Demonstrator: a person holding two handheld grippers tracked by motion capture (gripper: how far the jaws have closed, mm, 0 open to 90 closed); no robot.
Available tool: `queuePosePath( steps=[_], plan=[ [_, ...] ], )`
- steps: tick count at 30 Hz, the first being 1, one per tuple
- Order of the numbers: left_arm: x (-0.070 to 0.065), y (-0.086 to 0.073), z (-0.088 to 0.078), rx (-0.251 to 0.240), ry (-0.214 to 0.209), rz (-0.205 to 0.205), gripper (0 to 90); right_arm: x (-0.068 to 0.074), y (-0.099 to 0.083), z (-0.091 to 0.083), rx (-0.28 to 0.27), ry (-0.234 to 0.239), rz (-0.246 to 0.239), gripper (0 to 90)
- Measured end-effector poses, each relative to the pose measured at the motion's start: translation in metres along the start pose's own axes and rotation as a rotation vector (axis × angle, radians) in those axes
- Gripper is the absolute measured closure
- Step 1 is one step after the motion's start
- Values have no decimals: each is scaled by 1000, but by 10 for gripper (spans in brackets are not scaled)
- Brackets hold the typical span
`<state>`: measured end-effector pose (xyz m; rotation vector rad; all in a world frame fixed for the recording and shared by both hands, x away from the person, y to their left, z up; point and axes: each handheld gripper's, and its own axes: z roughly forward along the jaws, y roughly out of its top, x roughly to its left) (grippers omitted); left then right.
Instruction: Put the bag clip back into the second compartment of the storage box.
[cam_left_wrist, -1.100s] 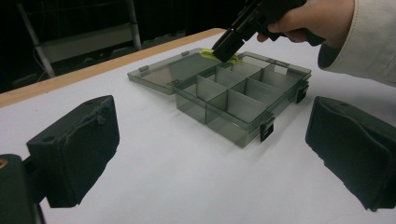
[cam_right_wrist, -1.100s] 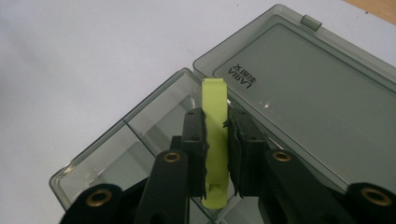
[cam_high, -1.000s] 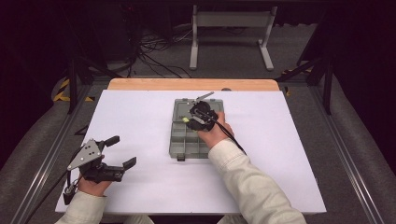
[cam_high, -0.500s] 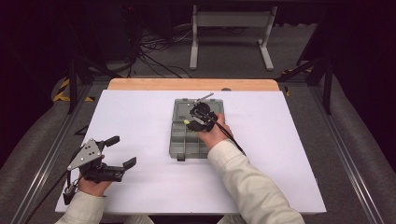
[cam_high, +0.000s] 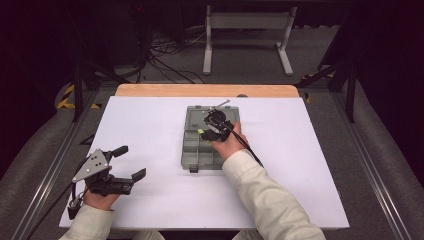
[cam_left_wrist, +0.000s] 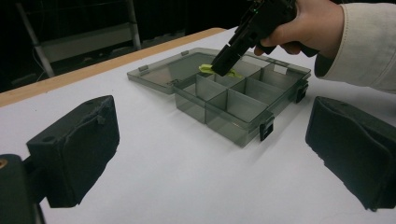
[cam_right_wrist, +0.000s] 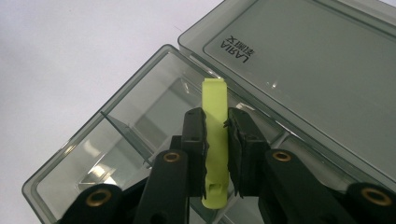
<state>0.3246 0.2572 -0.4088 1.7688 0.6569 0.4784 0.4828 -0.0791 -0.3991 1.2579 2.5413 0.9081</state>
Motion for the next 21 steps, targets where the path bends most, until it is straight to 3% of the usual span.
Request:
queuePosePath(
  steps=[3, 9, 18, 20, 21],
  plan=[
    [0, 0, 0, 0, 0, 1, 35, 0, 0, 0, 2, 0, 3, 777],
    [0, 0, 0, 3, -2, -1, 35, 0, 0, -4, -8, 5, -15, 613],
    [1, 0, -1, 6, -1, 1, 35, 3, 2, -24, -79, 20, -56, 476],
    [0, 0, -1, 5, 0, -1, 35, 3, 2, -33, -111, 42, -71, 419],
    [0, 0, -1, 5, 0, -1, 35, 3, 2, -40, -123, 48, -75, 334]
  ],
)
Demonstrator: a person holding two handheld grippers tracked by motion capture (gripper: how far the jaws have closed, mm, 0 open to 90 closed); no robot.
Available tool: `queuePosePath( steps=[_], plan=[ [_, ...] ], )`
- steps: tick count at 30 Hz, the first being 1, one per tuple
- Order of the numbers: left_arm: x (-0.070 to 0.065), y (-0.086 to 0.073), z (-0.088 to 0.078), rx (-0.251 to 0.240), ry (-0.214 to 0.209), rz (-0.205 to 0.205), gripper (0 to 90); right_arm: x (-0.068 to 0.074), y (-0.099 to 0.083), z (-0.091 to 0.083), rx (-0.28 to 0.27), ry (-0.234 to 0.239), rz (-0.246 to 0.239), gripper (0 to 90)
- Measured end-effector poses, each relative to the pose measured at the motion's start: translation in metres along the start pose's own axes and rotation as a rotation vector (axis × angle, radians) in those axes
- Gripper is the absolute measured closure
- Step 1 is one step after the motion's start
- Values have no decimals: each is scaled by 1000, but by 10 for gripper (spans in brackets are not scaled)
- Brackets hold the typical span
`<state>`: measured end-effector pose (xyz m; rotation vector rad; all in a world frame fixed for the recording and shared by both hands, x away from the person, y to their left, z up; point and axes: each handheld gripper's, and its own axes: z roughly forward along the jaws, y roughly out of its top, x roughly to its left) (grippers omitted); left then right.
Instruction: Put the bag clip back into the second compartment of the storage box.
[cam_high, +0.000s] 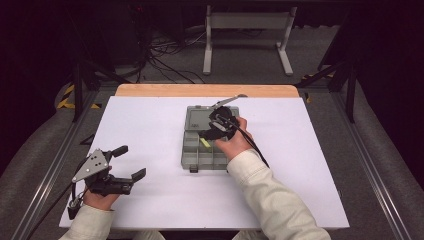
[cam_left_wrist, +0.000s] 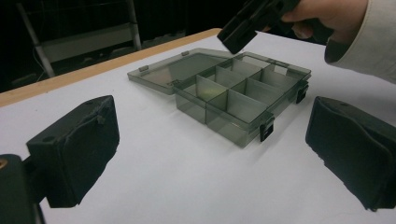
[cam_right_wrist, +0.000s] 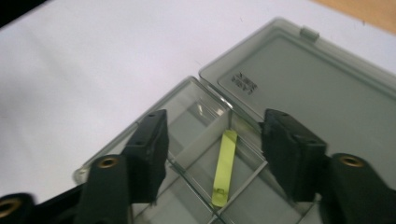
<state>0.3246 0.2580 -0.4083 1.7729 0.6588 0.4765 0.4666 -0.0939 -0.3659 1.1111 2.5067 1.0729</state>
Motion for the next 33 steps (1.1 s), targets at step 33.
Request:
queuePosePath(
  steps=[33],
  plan=[
    [-1, 3, -2, -17, -1, -8, 34, -1, -44, -93, -315, 29, -113, 2]
  ],
)
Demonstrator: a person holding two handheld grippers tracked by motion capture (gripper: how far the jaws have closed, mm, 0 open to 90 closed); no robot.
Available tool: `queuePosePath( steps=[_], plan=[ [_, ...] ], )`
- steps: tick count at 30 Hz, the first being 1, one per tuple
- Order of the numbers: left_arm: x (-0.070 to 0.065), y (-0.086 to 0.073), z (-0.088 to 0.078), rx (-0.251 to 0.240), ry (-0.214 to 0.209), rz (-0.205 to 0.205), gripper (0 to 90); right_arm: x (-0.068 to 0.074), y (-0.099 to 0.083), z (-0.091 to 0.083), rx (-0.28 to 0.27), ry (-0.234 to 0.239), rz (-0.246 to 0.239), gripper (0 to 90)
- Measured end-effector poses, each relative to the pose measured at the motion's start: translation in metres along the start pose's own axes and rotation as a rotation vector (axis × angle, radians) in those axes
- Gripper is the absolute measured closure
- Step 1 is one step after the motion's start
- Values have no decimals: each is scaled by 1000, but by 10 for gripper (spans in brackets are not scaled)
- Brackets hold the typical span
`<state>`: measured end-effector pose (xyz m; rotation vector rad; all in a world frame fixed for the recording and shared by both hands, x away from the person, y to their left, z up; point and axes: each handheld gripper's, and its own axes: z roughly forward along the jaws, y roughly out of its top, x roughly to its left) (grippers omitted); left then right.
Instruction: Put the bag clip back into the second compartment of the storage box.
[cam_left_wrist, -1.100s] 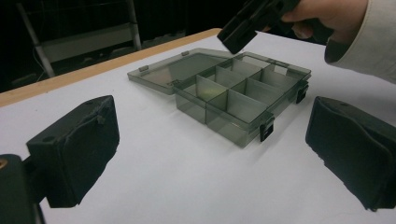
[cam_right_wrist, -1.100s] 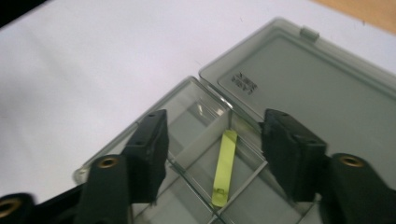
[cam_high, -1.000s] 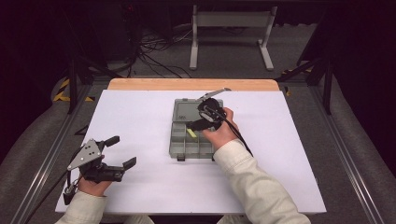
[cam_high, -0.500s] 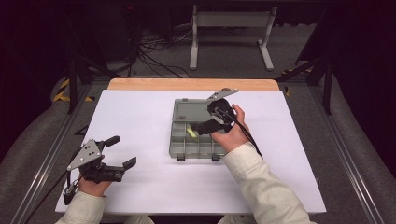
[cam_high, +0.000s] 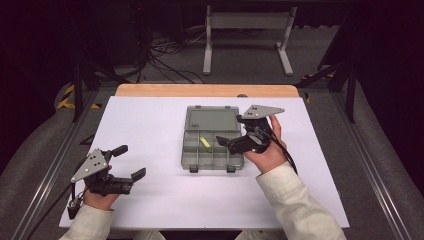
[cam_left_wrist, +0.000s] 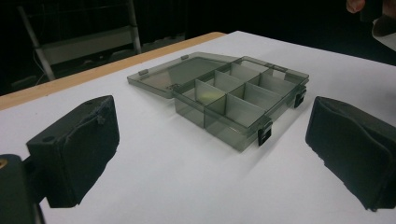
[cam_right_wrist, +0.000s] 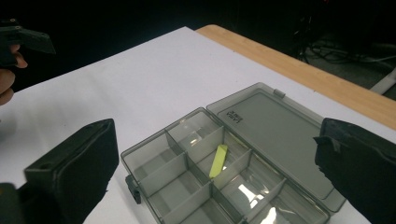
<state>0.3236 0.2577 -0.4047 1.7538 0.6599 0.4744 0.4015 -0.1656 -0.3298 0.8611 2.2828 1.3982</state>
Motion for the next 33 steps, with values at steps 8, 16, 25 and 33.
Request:
queuePosePath(
  steps=[8, 16, 25, 33],
  plan=[
    [0, 1, -1, -9, -5, -6, 34, -2, -11, -25, -63, -14, -44, 3],
    [0, 1, -1, -10, -11, -10, 33, -11, -28, -47, -94, 5, -50, 2],
    [1, 2, -3, -10, -14, -23, 33, -19, -51, -64, -117, 7, -75, 2],
    [2, 2, -7, -25, -13, -32, 32, -20, -74, -73, -163, 18, -73, 2]
  ],
)
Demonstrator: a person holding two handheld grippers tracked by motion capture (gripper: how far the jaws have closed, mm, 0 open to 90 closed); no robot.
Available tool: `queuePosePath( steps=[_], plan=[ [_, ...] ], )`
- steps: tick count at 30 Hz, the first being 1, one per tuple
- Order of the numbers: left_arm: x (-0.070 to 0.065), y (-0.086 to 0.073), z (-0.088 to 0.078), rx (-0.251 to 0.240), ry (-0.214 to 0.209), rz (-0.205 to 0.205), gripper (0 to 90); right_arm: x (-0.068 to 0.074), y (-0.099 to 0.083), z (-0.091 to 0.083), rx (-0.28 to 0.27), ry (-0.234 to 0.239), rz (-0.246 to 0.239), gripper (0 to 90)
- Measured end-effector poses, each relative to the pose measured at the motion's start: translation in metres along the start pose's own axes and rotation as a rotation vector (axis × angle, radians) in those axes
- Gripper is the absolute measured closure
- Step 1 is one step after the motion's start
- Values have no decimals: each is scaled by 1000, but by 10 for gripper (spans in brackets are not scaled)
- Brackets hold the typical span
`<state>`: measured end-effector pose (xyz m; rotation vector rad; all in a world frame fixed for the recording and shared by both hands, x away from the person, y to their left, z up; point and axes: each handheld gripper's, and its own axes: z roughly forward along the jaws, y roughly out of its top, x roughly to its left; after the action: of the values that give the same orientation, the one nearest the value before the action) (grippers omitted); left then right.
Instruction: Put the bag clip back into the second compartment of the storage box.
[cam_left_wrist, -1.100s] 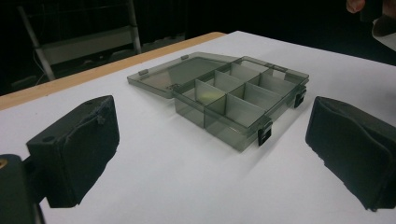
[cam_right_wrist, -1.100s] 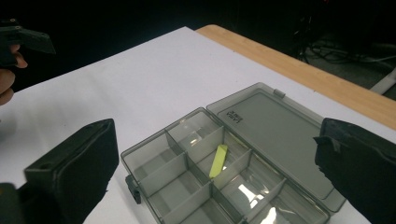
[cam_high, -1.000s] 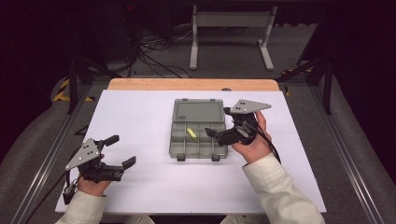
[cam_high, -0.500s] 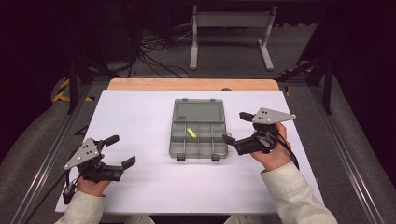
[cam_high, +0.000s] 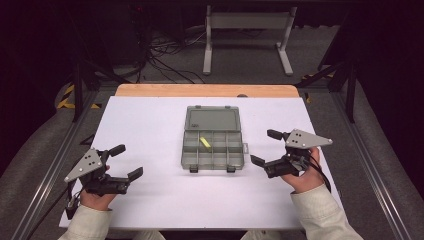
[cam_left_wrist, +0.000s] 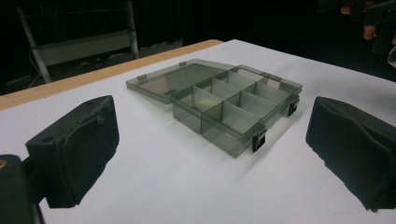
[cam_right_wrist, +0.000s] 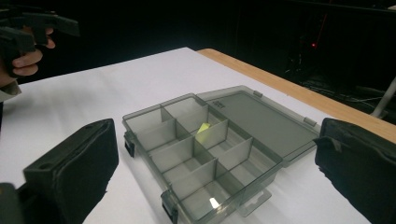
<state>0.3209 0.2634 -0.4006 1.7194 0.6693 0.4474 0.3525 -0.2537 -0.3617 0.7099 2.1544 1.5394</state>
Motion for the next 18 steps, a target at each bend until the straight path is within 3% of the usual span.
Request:
queuePosePath(
  steps=[11, 18],
  plan=[
    [-1, 1, 0, -1, -10, 1, 30, 6, -24, -8, -35, 25, -40, 2],
    [-2, 0, 0, -2, -16, -3, 30, 7, -39, -7, -28, 28, -26, 3]
  ],
)
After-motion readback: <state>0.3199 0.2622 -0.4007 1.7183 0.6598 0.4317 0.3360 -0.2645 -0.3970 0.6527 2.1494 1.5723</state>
